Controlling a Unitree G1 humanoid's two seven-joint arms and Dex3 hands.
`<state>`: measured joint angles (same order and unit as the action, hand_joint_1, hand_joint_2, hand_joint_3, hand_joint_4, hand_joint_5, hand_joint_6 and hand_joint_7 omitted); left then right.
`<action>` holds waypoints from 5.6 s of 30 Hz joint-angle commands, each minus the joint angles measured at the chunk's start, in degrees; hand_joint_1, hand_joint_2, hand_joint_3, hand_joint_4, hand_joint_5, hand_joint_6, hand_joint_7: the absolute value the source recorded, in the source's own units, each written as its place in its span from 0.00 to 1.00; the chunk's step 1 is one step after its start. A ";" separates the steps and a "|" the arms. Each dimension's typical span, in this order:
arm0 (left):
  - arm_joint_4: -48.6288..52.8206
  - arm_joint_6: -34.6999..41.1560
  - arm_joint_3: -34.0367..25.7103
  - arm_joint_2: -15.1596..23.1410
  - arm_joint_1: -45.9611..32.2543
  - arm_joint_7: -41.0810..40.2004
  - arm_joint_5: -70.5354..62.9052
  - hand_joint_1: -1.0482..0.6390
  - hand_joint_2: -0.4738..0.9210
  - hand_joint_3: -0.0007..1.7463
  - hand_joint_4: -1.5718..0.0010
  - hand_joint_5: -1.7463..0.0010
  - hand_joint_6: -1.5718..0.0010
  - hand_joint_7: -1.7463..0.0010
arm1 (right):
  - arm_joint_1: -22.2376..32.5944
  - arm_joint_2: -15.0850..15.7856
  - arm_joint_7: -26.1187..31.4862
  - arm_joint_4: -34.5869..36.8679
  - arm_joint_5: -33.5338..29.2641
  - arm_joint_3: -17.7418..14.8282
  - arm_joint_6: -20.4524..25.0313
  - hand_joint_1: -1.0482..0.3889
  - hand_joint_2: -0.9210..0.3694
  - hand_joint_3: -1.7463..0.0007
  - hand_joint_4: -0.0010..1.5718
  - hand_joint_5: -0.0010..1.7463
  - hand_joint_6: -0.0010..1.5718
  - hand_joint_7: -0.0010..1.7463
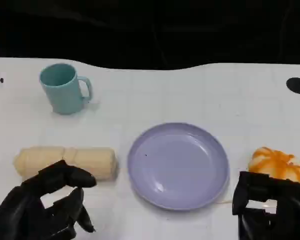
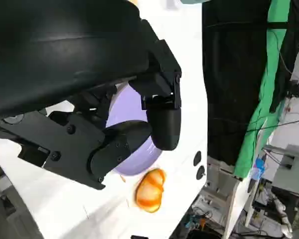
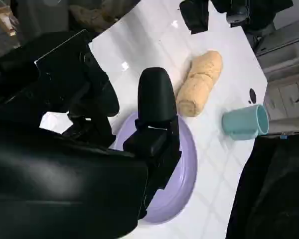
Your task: Grasp the towel on the left side of the plate with the left hand and place it into the plate.
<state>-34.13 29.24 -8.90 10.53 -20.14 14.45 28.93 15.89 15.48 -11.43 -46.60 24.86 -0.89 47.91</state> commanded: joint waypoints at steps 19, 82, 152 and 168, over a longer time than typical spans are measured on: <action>0.29 -0.27 0.29 0.42 0.22 -0.53 -0.63 0.50 0.76 0.58 0.51 0.00 0.50 0.16 | 0.22 -0.08 -0.15 0.20 0.30 -1.11 -0.61 0.78 0.31 0.16 0.51 1.00 0.43 0.94; 47.31 -15.65 31.32 13.84 38.78 0.74 -82.20 0.29 0.96 0.00 0.76 0.91 0.81 0.99 | 0.00 0.20 1.59 -1.48 -0.30 1.44 0.68 0.79 0.32 0.16 0.52 1.00 0.42 0.95; 35.40 -9.23 42.66 -2.43 47.43 9.32 -74.75 0.22 1.00 0.12 0.78 0.83 0.79 0.99 | 0.51 0.54 1.68 -2.43 -0.03 1.53 1.18 0.79 0.33 0.16 0.52 1.00 0.44 0.94; 27.62 -13.37 37.83 4.75 44.08 11.74 -70.90 0.09 1.00 0.14 0.87 0.89 0.93 1.00 | 0.34 0.16 2.13 -2.53 -0.01 1.53 1.58 0.78 0.33 0.17 0.52 1.00 0.44 0.93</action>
<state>-4.10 16.87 30.73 12.87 25.34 24.99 -43.12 16.17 15.43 -9.66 -48.66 24.71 0.94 49.19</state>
